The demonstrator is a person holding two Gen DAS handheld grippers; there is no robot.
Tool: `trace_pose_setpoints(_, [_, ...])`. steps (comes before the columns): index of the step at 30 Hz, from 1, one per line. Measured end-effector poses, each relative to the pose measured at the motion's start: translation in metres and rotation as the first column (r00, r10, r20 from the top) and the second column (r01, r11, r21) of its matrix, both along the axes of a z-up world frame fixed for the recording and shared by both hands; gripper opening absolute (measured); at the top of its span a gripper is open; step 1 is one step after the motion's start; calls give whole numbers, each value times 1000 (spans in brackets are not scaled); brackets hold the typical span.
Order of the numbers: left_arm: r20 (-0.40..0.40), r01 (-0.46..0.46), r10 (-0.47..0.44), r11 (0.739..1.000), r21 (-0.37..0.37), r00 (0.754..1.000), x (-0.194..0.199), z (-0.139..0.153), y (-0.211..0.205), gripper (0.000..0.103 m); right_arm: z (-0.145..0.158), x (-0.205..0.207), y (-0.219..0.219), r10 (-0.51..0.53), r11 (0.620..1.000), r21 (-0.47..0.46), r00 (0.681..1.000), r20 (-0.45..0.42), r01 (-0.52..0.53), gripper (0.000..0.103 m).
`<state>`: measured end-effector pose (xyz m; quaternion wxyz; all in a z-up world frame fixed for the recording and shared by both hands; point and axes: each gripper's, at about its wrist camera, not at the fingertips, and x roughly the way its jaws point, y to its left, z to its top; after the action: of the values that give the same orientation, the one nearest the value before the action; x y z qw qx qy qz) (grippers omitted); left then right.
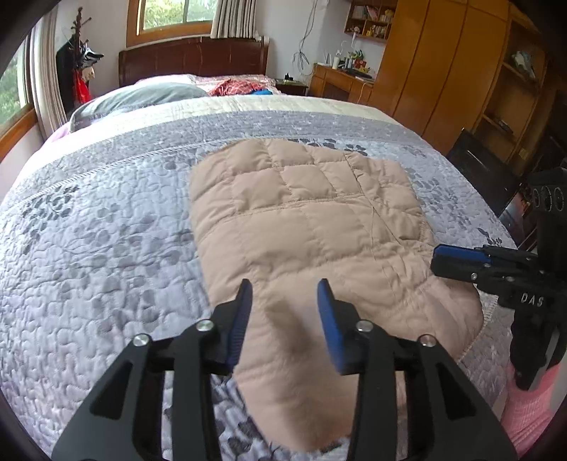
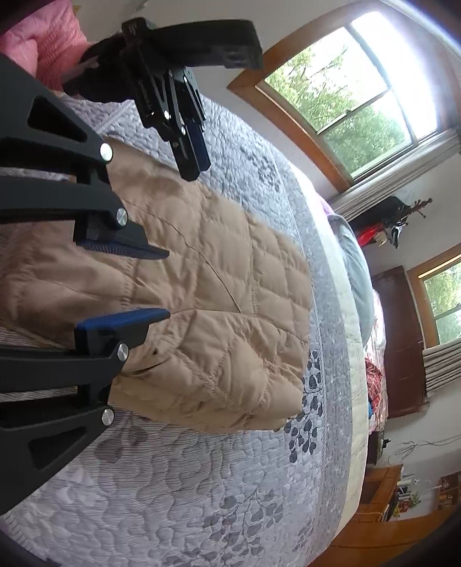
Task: Fold large clothes
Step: 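Lay the coat end onto the bundle and open both grippers, then slide both grippers under the coat bundle edge and grasp it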
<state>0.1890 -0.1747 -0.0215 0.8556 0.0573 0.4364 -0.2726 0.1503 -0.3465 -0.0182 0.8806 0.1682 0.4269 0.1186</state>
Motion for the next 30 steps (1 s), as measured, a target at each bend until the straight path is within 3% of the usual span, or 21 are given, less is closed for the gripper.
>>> trace_pose_setpoints(8, [-9, -38, 37, 999, -22, 999, -4, 7, 27, 52, 7, -16, -17, -50, 999, 6, 999, 7, 50, 54])
trace_pose_setpoints(16, [-23, -33, 32, 998, -54, 999, -4, 7, 39, 67, 4, -20, -38, -89, 994, 55, 996, -8, 89, 77])
trace_pose_setpoints(24, [-90, -40, 30, 993, -112, 995, 7, -2, 47, 84, -15, -15, -59, -76, 974, 209, 995, -66, 88, 84])
trace_pose_setpoints(30, [-132, -26, 9, 992, -122, 991, 14, -14, 43, 85, -33, -8, -67, -71, 956, 277, 991, -111, 100, 86])
